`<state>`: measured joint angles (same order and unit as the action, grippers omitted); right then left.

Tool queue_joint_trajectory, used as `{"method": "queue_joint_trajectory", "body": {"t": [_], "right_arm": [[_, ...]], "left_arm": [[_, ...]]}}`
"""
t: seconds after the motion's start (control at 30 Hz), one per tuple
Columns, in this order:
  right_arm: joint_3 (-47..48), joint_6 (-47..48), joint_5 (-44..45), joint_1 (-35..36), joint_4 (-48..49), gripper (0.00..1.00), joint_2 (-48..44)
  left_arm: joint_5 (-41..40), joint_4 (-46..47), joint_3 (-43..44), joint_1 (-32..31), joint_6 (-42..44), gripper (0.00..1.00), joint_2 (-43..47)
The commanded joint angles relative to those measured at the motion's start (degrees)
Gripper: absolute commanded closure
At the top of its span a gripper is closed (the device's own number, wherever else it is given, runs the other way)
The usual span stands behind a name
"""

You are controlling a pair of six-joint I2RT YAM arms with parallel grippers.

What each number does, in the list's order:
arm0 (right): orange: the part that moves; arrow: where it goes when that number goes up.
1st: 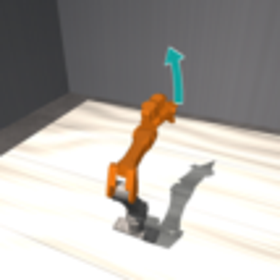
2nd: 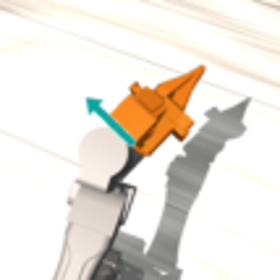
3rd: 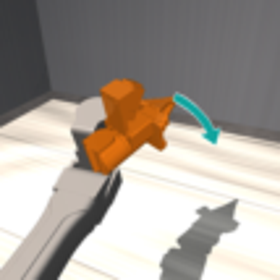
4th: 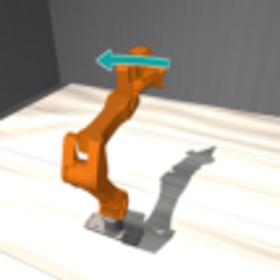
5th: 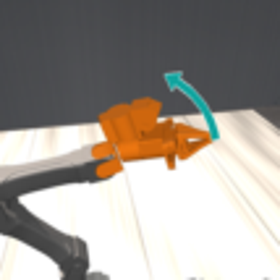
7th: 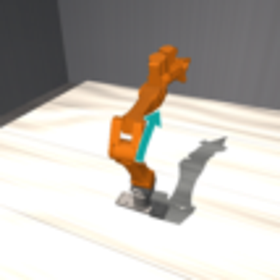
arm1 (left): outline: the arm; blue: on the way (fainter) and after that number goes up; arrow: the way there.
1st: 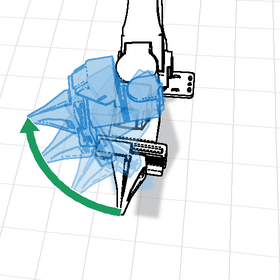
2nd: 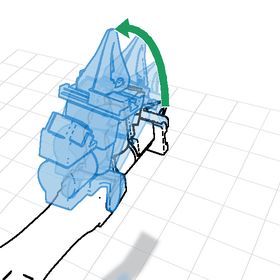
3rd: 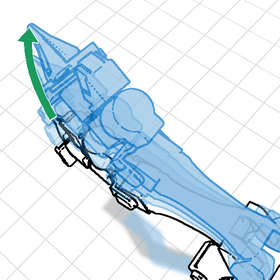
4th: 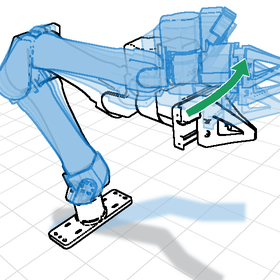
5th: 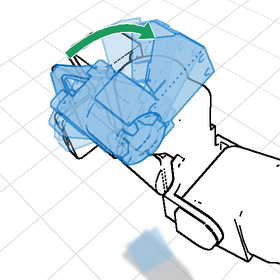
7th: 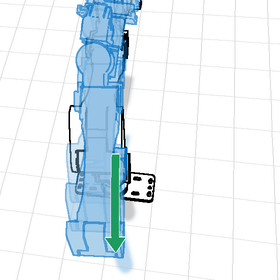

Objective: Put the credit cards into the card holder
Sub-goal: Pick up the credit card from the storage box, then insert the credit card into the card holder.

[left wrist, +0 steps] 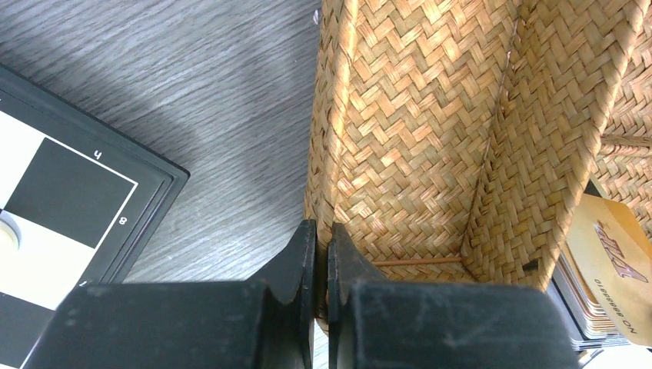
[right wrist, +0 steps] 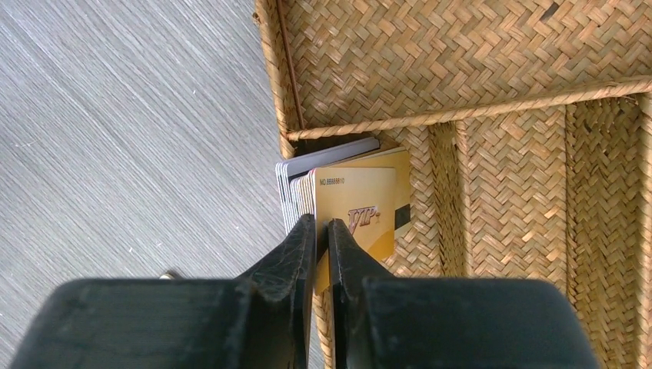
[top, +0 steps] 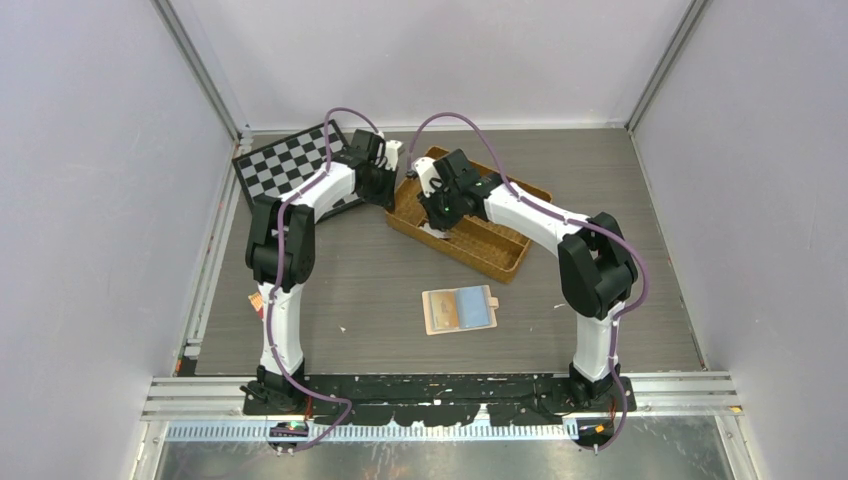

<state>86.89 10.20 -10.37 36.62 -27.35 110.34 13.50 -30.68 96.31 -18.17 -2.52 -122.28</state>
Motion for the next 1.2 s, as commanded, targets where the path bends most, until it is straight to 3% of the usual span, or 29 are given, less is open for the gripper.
{"method": "queue_joint_trajectory", "body": {"t": [0.0,0.17,0.23,0.33,0.5,0.63,0.8,1.0,1.17], "right_arm": [[0.65,-1.70,-1.99,1.02,-2.53,0.93,-2.37],[-1.02,-2.97,4.92,1.14,0.11,0.97,-5.80],[-1.46,-3.23,9.20,1.21,1.11,0.99,-8.17],[-1.73,-3.56,15.18,1.21,0.91,1.00,-11.52],[-2.85,-6.18,19.03,1.17,-1.75,0.99,-17.85],[-5.39,-9.86,16.68,0.98,-4.66,1.00,-23.28],[-9.86,-15.51,3.01,-2.35,-7.96,0.99,-30.48],[-16.04,-18.78,-18.81,-5.19,-9.38,1.00,-35.71],[-19.44,-21.87,-34.47,-5.22,-8.70,1.00,-37.63]], "left_arm": [[-2.09,1.86,0.63,1.16,-3.42,1.00,-0.83],[-4.07,2.11,0.32,1.29,-4.95,1.00,0.06],[-4.35,2.61,-0.17,1.38,-5.71,0.96,1.03],[-4.36,3.58,-0.43,1.50,-6.78,0.82,2.96],[-4.94,4.03,-0.14,1.56,-7.40,0.50,7.43],[-5.47,3.34,-0.88,1.56,-7.92,0.39,12.42],[-0.25,4.01,-6.74,1.47,-10.07,0.36,22.79],[17.81,12.79,-23.84,-1.20,-17.15,0.39,38.82],[30.65,20.11,-35.78,-6.61,-23.14,0.41,47.02]]}}
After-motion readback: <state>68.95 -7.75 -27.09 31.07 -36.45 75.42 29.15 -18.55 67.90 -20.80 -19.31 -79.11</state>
